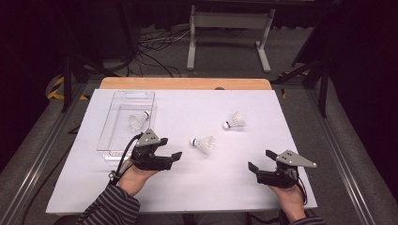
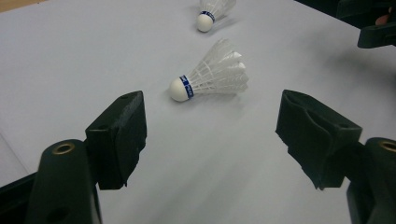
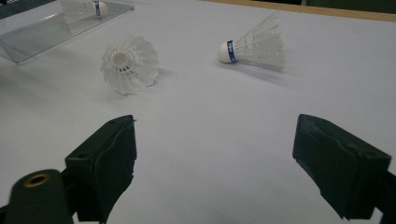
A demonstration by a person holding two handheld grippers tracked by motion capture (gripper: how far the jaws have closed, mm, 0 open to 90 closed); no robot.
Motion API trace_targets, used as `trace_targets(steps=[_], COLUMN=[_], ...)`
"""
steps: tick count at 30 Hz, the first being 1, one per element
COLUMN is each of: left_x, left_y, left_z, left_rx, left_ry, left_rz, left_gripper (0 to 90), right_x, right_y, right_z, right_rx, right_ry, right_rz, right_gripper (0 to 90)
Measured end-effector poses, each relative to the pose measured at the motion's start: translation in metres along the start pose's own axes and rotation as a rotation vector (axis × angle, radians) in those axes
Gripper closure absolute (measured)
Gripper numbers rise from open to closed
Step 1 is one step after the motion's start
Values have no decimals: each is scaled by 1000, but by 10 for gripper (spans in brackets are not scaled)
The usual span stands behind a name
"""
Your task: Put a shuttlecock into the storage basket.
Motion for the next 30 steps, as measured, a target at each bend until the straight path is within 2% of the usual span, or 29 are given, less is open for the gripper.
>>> trace_targets(steps=[11,20,30], left_x=[5,14,26], left_y=[6,15,27], left_z=[2,2,2], left_rx=[0,0,6], left_ry=[-1,-32,-51], left_rz=[7,57,133], left_gripper=[248,251,278], right_x=[0,0,0], right_y=[0,0,0], right_z=[0,0,0], right_rx=[-3,-2,-1], right_ry=[-1,-1,-1], right_rz=[0,1,2], right_gripper=[144,144,144])
Point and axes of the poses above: each handheld gripper's, and its own axes: y roughly forward along the jaws, x roughly out of its top, z roughly to its left, the point moved 3 cm from there along y, roughly forward along the jaws, and after that the axes turned 14 degrees about -x, right-handed, at the moved point
